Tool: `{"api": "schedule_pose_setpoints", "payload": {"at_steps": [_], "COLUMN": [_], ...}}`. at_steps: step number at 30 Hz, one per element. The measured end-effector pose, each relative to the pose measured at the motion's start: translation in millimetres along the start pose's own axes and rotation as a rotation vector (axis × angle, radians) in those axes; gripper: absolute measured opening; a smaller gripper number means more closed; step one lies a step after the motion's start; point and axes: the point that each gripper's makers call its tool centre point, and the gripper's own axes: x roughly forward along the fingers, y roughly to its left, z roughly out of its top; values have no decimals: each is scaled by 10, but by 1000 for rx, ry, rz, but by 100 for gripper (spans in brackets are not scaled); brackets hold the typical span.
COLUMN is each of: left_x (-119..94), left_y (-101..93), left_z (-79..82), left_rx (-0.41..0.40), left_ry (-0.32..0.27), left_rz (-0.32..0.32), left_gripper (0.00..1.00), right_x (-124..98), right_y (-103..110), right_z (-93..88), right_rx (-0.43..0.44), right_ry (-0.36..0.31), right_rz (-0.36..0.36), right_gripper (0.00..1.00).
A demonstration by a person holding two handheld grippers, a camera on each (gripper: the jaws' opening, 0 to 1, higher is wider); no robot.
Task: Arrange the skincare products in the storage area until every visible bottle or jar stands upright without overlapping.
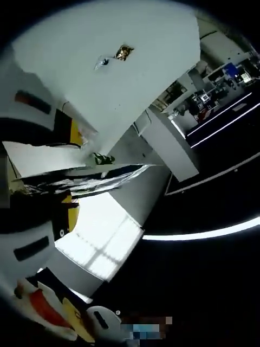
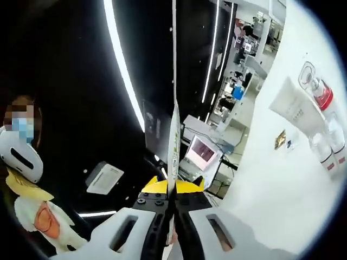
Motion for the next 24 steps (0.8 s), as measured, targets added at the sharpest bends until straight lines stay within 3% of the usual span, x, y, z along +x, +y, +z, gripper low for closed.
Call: {"api": "schedule_pose_setpoints", "payload": {"at_steps": [2,4,9,12,19,22,24], "left_x": [-26,-39,-67,-81,-127,-156,-162], "left_y": [0,13,26,-18,-181,-78,-7], "left_z": [-47,-43,-73,-86,-14,-39,-90], "left_rx": [44,54,34,-36,-205,-194,-141], "left_ry": [36,29,35,21,-115,-122,-100], "left_rz": [21,43,58,50,-39,5,51], "left_gripper": [19,9,5,0,0,0,2], "right_x": [-14,-25,-56,-85,-81,-74,-87], "right_y": [-20,-20,-41,-57,59,66,74], "right_z": [-29,-44,-78,-97,-99,-117,-135], "right_rx": [13,16,13,8,4,15,25], "right_ry": [15,23,40,47,44,48,57], "right_rz": [-6,-7,-18,-35,-23,-40,-40], "right_gripper": [1,1,1,1,1,1,1]}}
